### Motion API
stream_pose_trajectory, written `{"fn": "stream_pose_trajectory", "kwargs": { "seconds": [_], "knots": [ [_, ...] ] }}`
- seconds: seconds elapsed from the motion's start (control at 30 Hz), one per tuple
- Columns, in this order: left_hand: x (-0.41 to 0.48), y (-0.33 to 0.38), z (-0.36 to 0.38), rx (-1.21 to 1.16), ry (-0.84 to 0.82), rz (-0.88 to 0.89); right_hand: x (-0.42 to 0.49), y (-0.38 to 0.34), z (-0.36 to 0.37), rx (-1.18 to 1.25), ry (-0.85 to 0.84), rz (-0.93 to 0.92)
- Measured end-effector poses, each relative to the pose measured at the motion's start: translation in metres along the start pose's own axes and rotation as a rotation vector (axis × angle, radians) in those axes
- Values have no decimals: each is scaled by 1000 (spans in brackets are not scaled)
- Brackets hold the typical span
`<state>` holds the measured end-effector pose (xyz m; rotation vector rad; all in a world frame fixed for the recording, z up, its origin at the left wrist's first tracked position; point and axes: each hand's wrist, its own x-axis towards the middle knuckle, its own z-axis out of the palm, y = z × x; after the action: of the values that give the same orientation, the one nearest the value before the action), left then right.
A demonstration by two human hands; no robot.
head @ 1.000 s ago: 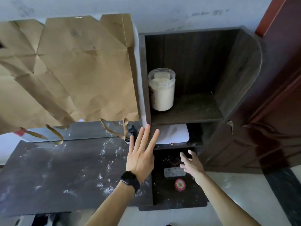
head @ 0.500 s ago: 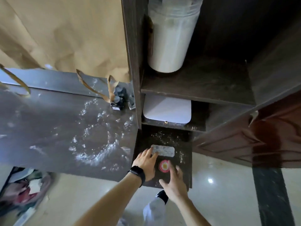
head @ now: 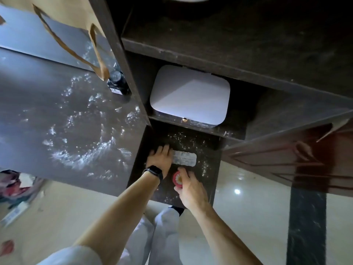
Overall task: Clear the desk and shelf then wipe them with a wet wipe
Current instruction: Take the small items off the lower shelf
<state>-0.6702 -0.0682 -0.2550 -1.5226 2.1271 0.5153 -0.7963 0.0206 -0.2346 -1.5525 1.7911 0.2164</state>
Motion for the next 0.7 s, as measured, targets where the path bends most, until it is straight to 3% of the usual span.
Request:
{"fn": "stream_pose_trajectory", "kwargs": {
  "seconds": [0.1, 0.23, 0.4, 0.57, 0.7],
  "knots": [
    [-3, 3, 0, -1, 53, -35, -8, 9, -6, 72, 6, 49],
    [-20, 3, -10, -150, -78, -45, -38, 17, -20, 220, 46, 145],
    [-76, -3, -39, -590, -73, -164, -95, 16, -54, 431, 194, 210],
    [-147, -14, -89, -1242, -51, -138, -151, -3, -93, 582, 389, 194],
    [-185, -30, -128, -1610, 71, -116, -171, -26, -125, 640, 521, 145]
  ]
}}
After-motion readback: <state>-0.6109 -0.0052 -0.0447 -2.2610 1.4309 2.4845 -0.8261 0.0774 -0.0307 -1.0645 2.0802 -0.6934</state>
